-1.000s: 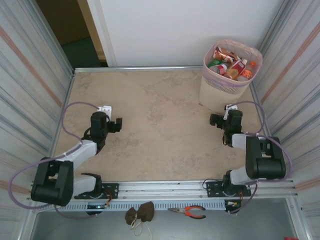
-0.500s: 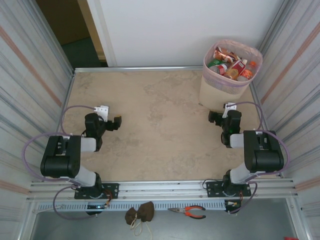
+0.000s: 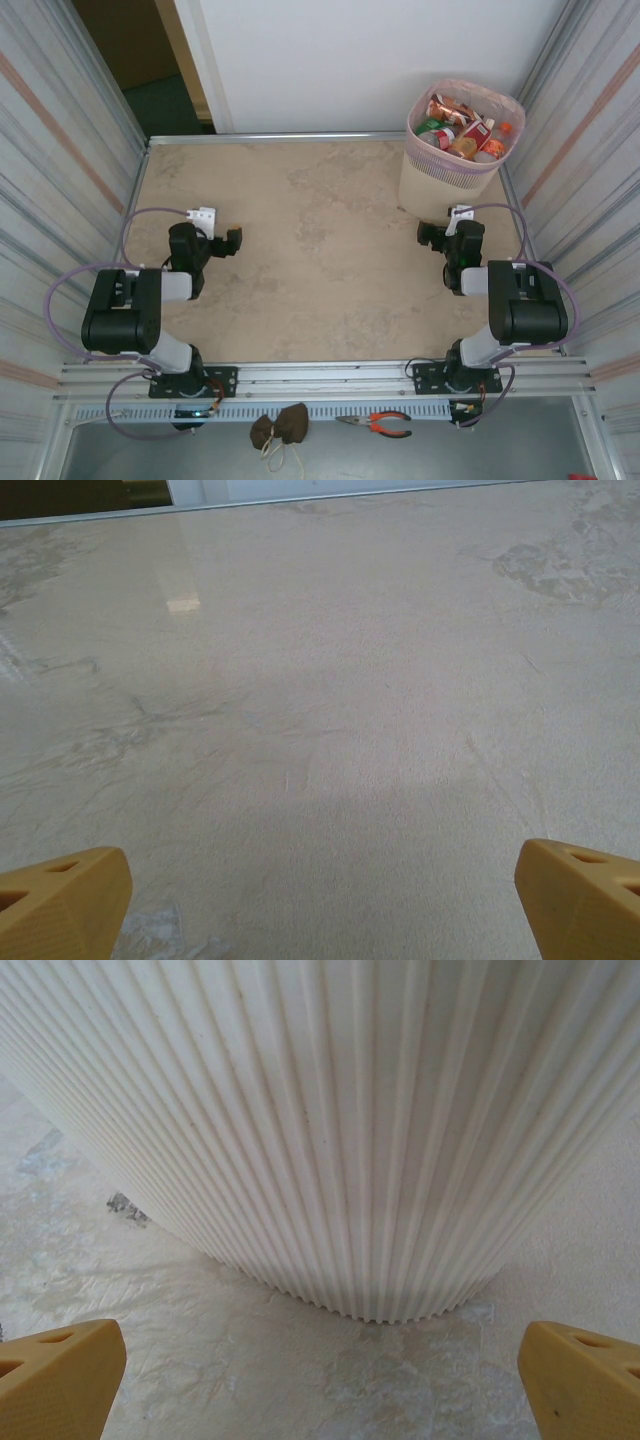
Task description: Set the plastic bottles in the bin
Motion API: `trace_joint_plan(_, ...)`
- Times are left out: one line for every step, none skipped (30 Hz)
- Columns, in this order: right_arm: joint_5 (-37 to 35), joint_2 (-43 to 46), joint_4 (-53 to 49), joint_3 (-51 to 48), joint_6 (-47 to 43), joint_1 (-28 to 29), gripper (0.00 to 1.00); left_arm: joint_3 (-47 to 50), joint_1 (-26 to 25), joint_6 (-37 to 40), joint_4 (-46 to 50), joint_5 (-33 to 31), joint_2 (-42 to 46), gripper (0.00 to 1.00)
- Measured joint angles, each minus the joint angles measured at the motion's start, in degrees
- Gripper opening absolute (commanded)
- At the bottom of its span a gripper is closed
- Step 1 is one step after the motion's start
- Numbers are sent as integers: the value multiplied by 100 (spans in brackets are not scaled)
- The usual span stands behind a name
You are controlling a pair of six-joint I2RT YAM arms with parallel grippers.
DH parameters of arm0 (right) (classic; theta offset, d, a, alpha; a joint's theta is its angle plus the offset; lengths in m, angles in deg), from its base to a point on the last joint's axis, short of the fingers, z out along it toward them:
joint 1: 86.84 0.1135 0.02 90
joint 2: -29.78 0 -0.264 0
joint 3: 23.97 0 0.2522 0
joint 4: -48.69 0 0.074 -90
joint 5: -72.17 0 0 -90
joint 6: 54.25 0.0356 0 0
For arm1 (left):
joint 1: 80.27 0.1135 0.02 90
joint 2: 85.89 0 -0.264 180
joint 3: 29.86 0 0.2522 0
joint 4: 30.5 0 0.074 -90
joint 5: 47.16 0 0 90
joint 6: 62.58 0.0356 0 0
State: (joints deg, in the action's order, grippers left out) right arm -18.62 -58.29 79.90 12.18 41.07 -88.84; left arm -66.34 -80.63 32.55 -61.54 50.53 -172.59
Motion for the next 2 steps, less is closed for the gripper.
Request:
trace_joint_plan(11, 0, 0, 0, 0, 0, 99, 0, 0, 0, 0, 0, 0, 99)
trace_joint_plan(33, 0, 0, 0, 0, 0, 99, 0, 0, 0, 0, -2, 0, 99)
